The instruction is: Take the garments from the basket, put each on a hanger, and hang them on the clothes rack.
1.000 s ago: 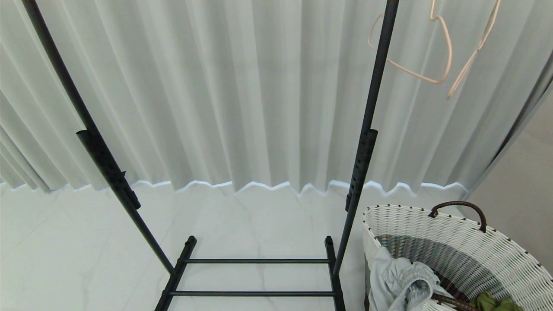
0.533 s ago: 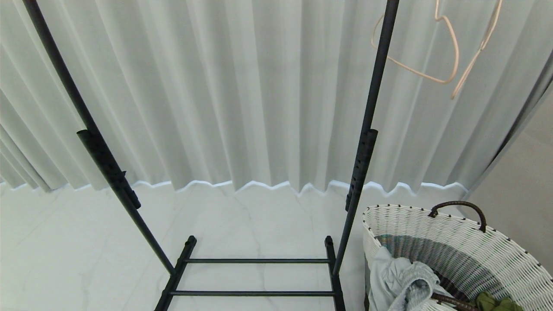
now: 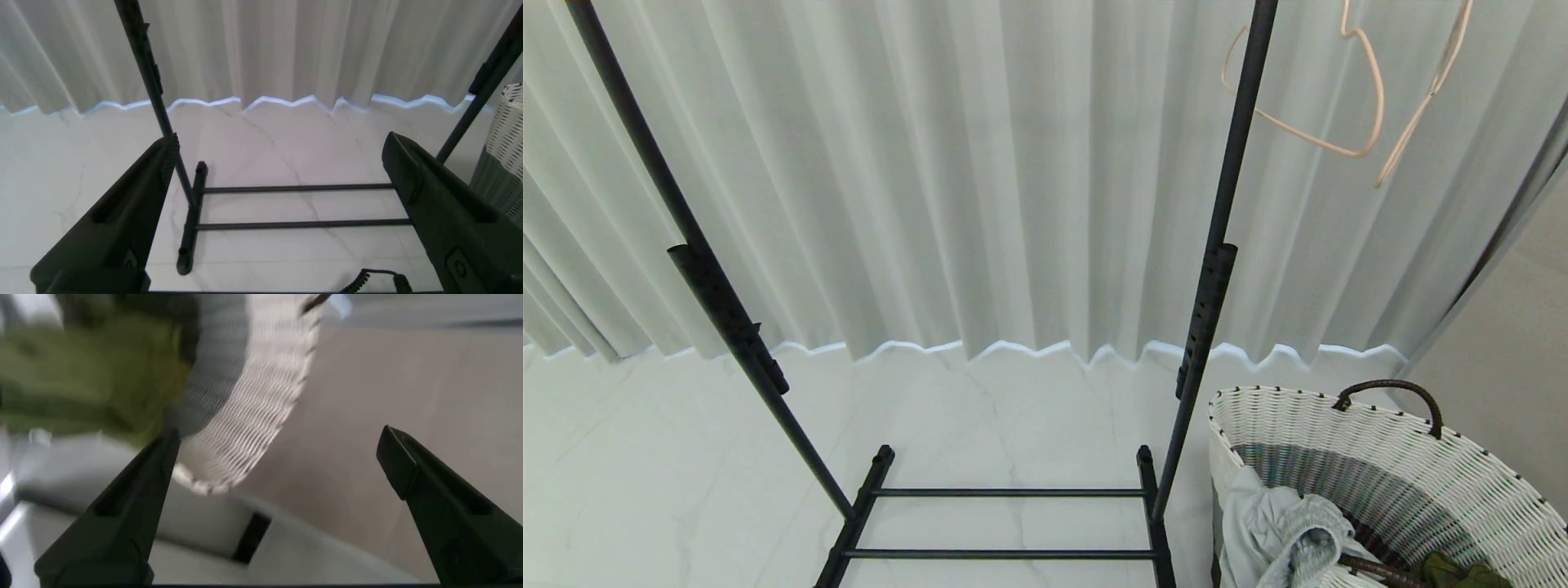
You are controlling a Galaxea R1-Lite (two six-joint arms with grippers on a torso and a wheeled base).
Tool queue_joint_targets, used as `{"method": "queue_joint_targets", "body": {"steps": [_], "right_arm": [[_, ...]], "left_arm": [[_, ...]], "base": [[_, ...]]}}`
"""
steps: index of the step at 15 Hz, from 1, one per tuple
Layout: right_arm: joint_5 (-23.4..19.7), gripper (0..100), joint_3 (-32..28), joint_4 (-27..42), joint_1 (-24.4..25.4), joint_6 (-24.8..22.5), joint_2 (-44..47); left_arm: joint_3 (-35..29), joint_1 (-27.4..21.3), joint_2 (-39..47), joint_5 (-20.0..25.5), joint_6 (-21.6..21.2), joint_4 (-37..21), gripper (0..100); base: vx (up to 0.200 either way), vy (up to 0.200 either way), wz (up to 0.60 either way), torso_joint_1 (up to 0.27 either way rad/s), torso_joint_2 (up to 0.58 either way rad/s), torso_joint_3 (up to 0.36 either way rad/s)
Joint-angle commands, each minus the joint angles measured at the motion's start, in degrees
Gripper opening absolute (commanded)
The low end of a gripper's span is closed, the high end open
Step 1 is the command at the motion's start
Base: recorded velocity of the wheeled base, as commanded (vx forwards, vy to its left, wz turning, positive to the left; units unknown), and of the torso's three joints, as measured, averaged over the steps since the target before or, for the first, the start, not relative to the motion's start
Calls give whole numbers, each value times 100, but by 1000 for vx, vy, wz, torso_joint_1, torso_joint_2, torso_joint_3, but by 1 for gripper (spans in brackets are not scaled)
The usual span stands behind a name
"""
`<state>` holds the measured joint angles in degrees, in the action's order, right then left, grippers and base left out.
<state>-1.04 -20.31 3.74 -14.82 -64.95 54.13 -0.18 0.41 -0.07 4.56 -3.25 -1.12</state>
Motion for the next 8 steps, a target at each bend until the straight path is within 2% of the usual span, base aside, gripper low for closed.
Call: {"method": "queue_joint_targets", "body": {"steps": [1, 8], "right_arm": [[-81, 100, 308, -31, -161, -44, 555], [-90, 100, 871, -58, -179, -44, 959]], "left_arm": [[1, 2, 7, 1, 0, -2, 100], [1, 2, 7, 1, 0, -2, 100]], "base": [[0, 0, 0, 0, 0, 0], [0, 0, 0, 0, 0, 0]]}}
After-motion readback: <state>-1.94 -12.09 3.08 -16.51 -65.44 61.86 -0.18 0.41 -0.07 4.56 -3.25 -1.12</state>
